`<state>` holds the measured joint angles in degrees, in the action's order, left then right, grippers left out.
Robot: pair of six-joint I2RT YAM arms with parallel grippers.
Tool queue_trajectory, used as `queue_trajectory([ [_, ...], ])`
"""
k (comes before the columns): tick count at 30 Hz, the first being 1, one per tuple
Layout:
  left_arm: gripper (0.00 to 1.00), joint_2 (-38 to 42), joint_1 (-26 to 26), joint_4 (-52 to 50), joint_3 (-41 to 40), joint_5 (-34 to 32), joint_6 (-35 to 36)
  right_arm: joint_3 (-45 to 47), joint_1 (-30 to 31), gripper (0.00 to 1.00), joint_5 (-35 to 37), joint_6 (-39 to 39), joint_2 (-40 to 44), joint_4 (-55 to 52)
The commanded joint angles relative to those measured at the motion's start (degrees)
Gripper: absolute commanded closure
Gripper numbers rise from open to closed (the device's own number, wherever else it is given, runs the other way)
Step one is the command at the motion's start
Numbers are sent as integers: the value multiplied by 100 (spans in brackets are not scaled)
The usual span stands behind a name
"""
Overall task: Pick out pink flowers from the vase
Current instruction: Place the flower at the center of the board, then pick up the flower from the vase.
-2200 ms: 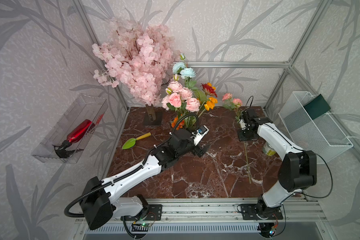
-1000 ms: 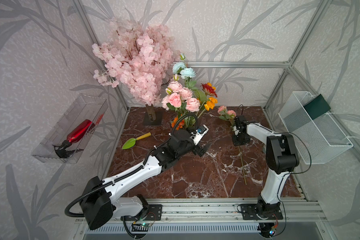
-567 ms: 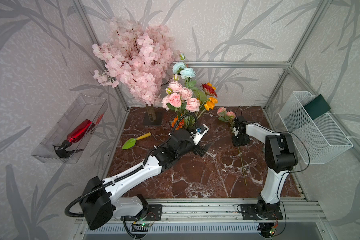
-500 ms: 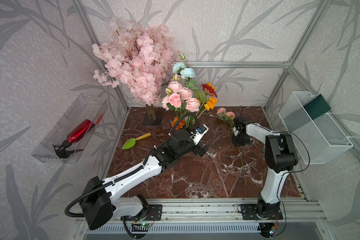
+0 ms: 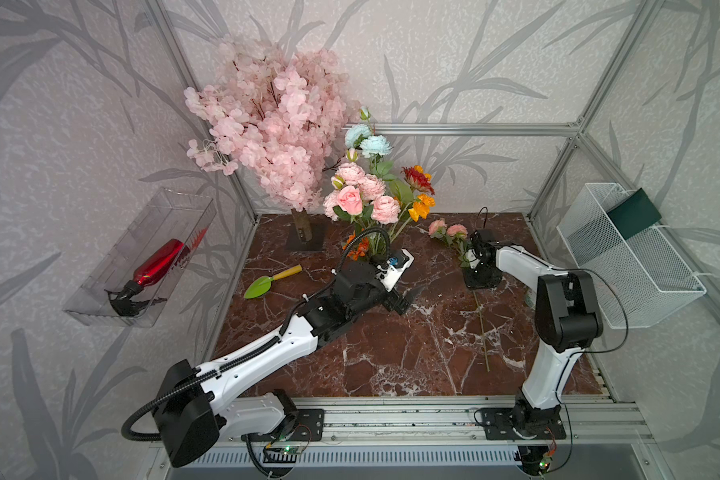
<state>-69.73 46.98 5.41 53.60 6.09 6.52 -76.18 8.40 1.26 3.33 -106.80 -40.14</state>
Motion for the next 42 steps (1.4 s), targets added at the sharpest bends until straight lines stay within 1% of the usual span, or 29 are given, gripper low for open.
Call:
queue_trajectory([
  [1, 1, -12, 22, 103, 20, -70, -59, 191, 81, 57, -470, -64, 792, 178],
  [2, 1, -54, 22, 46, 80, -172, -82, 236, 106, 55, -549, -87, 870, 218],
  [3, 1, -98, 22, -9, 136, -350, -127, 288, 133, 52, -639, -113, 1163, 257],
  [5, 2, -166, 22, -23, 190, -616, -169, 346, 198, 46, -744, -140, 1469, 304],
  [6, 2, -197, 16, -14, 205, -690, -169, 391, 245, 33, -779, -161, 1626, 340],
  [7, 2, -228, 16, 18, 204, -751, -177, 425, 304, 11, -793, -173, 1778, 357],
  [8, 2, -257, 15, 54, 212, -803, -178, 437, 354, 1, -794, -182, 1901, 360],
  [13, 6, -326, 22, 135, 282, -1041, -187, 805, 679, 1, -1026, -323, 2731, 637],
  [16, 10, -214, 22, 157, 262, -1301, -100, 1368, 764, 1, -1487, -219, 3379, 1261],
  [19, 14, -10, 22, 157, 189, -1516, 71, 1946, 790, 1, -2036, 47, 3959, 2043],
  [22, 19, 221, 21, 154, 111, -1754, 227, 2336, 863, 1, -2458, 277, 4300, 2699],
  [30, 33, 675, 21, 342, -89, -2669, 502, 2743, 1425, 1, -2785, 477, 4387, 3780],
  [34, 39, 859, 21, 406, -203, -2757, 695, 2880, 1589, 1, -2933, 637, 4402, 4276],
  [37, 43, 949, 19, 435, -294, -2871, 863, 2852, 1620, 1, -3098, 696, 4279, 4417],
  [39, 47, 996, 13, 410, -329, -2911, 945, 2818, 1616, 1, -3186, 682, 4192, 4418],
  [41, 55, 1086, 13, 351, -357, -2869, 944, 2818, 1614, 1, -3291, 671, 4138, 4478],
  [42, 56, 1138, 4, 325, -380, -2849, 920, 2819, 1618, 1, -3327, 677, 4125, 4512],
])
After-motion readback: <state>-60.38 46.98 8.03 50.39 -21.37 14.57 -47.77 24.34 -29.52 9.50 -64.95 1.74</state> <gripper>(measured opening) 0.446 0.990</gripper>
